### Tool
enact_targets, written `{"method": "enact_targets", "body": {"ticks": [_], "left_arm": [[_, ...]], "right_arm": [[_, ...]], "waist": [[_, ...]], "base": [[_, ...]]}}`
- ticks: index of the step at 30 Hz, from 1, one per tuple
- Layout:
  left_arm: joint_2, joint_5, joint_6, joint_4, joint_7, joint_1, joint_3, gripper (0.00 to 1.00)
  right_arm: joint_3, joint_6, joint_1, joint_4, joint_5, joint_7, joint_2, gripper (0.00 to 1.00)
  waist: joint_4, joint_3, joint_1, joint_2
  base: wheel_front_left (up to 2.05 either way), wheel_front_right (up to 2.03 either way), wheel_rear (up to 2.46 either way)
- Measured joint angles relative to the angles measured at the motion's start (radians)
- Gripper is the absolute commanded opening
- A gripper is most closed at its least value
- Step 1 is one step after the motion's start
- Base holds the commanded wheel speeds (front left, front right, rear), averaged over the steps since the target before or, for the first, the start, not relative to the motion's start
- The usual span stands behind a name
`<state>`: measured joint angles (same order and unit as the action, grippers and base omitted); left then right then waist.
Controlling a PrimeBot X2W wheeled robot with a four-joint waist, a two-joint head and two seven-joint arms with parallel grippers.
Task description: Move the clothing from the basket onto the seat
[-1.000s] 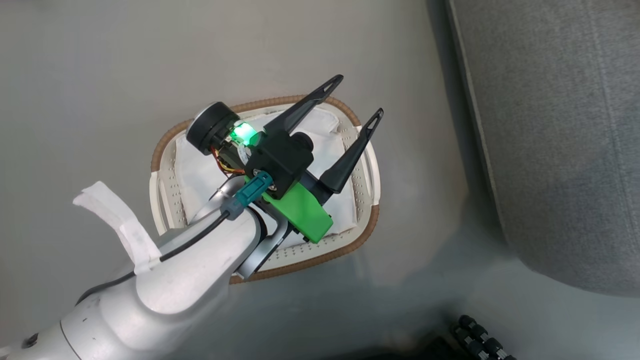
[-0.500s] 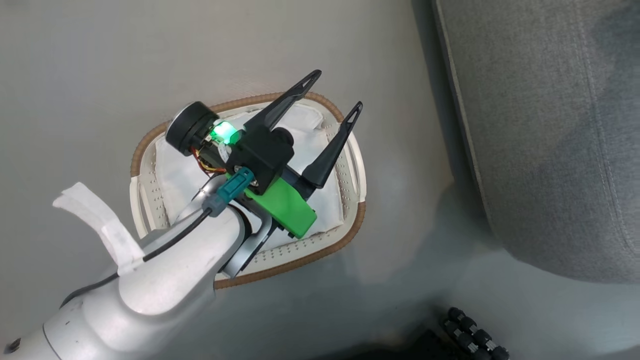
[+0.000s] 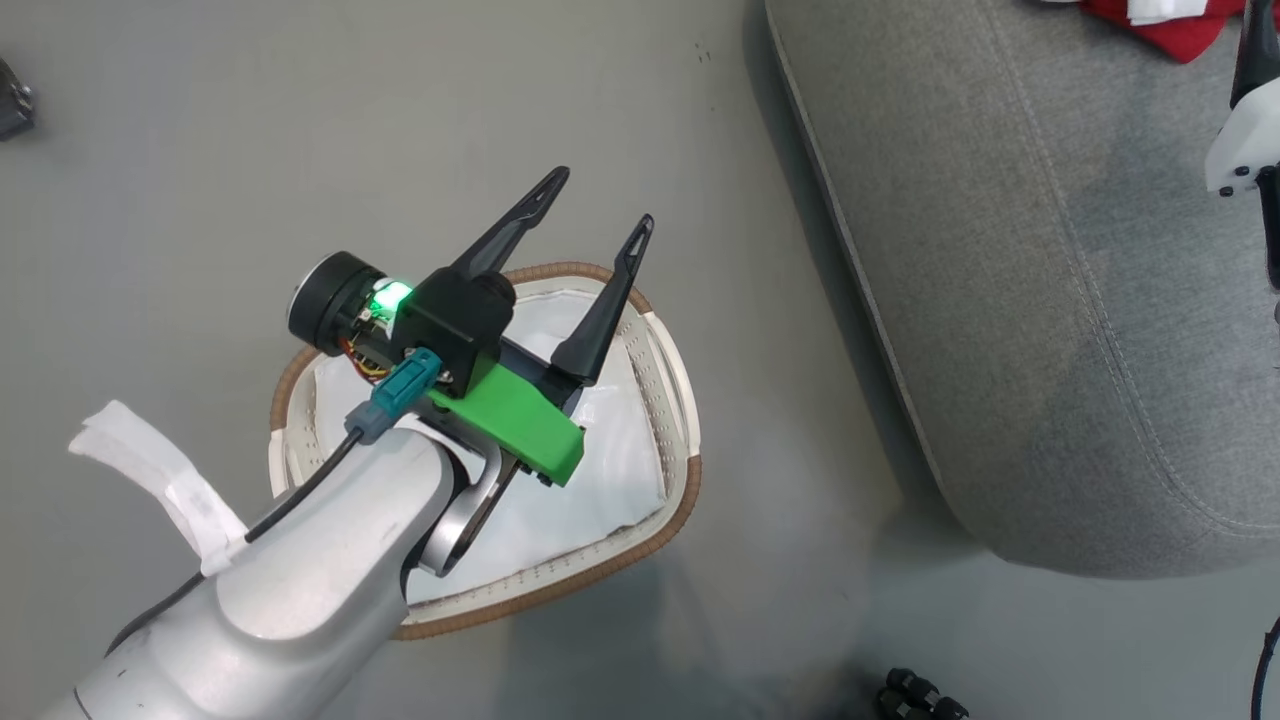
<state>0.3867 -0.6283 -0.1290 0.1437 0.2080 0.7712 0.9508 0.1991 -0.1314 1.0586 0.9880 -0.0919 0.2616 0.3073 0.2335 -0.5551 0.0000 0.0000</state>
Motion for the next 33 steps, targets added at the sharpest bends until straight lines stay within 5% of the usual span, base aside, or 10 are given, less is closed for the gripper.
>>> {"method": "enact_targets", "body": {"ticks": [14, 33], "left_arm": [[-0.006, -0.074, -0.022, 0.112, 0.053, -0.197, -0.132, 1.00], [-0.067, 0.047, -0.044, 0.061, 0.056, -0.670, -0.561, 1.00]], "right_arm": [[-0.114, 0.000, -0.154, -0.169, 0.112, 0.000, -0.057, 1.00], [-0.162, 0.000, -0.666, -0.540, 0.172, 0.000, -0.245, 1.00]], "waist": [[-0.069, 0.220, -0.0001, 0.0000], [-0.225, 0.458, -0.0002, 0.0000]], "base": [[0.00, 0.00, 0.00], [0.00, 0.00, 0.00]]}}
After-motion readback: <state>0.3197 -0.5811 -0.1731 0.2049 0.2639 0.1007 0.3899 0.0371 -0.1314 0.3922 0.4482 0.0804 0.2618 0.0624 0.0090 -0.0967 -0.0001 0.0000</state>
